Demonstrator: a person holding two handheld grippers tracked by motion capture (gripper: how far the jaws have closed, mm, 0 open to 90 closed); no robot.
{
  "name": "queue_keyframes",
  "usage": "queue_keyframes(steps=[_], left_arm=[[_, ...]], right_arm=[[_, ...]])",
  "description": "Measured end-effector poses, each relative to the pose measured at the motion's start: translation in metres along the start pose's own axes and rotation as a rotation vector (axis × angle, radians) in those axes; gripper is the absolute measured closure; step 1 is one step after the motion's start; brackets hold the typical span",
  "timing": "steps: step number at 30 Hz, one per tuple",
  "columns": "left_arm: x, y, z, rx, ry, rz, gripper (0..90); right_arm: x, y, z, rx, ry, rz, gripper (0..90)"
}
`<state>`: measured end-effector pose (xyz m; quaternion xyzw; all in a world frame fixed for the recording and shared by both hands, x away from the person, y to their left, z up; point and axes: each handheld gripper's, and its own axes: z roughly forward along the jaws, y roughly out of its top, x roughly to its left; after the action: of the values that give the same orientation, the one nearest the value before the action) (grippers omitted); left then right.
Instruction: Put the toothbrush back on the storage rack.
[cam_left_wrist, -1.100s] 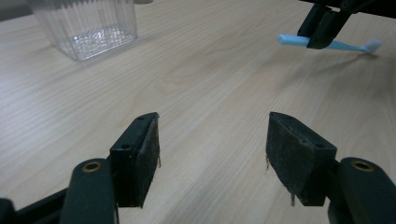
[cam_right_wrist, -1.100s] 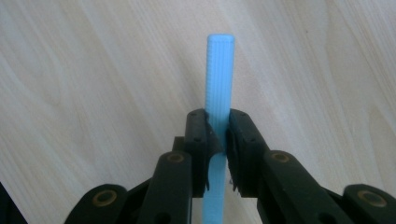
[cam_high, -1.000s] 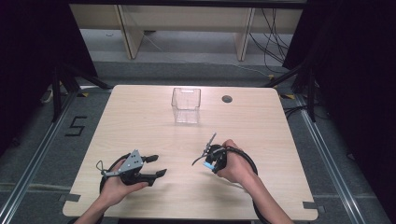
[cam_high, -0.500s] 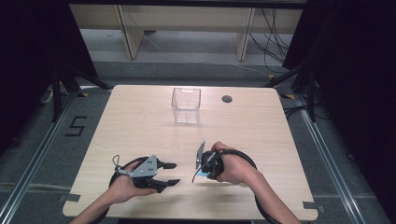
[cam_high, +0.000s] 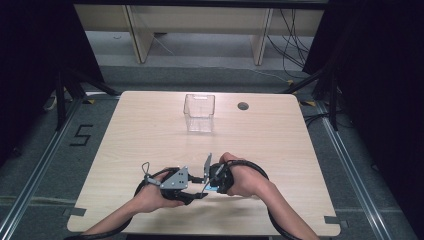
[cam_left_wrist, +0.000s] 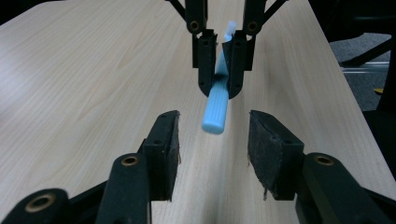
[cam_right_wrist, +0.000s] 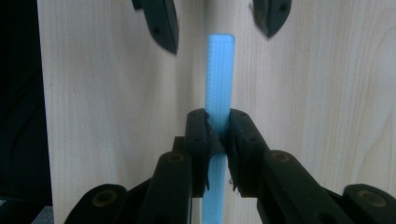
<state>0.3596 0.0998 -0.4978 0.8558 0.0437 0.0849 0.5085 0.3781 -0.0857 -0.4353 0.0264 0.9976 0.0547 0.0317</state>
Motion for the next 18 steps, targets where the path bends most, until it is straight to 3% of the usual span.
queue_keyframes(steps=[3,4,5,7,8,10,13,14,15,16,18], left_arm=[[0.003,0.002,0.004,0.014,-0.010,0.018,57.2],[0.003,0.002,0.005,0.011,-0.008,0.021,59.1],[0.003,0.002,0.005,0.011,-0.008,0.021,60.1],[0.003,0.002,0.007,0.022,-0.025,0.040,62.1],[0.003,0.002,0.007,0.023,-0.029,0.039,63.4],[0.004,0.001,0.008,0.019,-0.029,0.044,65.1],[0.004,0.000,0.008,0.019,-0.040,0.049,68.2],[0.004,0.000,0.008,0.017,-0.041,0.050,69.5],[0.004,0.000,0.008,0.019,-0.043,0.058,70.1],[0.005,0.001,0.009,0.010,-0.042,0.083,70.6],[0.006,0.001,0.009,0.012,-0.045,0.083,71.5]], right_arm=[[-0.005,0.005,0.000,-0.028,-0.010,-0.090,79.2],[-0.004,0.005,0.001,-0.037,-0.021,-0.077,79.2],[-0.007,0.007,0.000,-0.052,-0.024,-0.132,79.2],[0.001,0.008,-0.001,-0.012,-0.004,-0.011,79.2],[-0.001,0.009,0.000,-0.032,-0.015,-0.050,79.2],[-0.002,0.009,0.001,-0.031,-0.014,-0.067,79.2],[-0.001,0.010,0.001,-0.020,0.000,-0.043,79.2],[-0.003,0.010,0.003,-0.037,-0.011,-0.090,79.2],[0.000,0.011,0.001,-0.007,-0.002,-0.048,79.2],[-0.001,0.011,0.002,-0.020,-0.001,-0.055,79.2],[-0.001,0.011,0.003,-0.023,0.003,-0.060,79.2]])
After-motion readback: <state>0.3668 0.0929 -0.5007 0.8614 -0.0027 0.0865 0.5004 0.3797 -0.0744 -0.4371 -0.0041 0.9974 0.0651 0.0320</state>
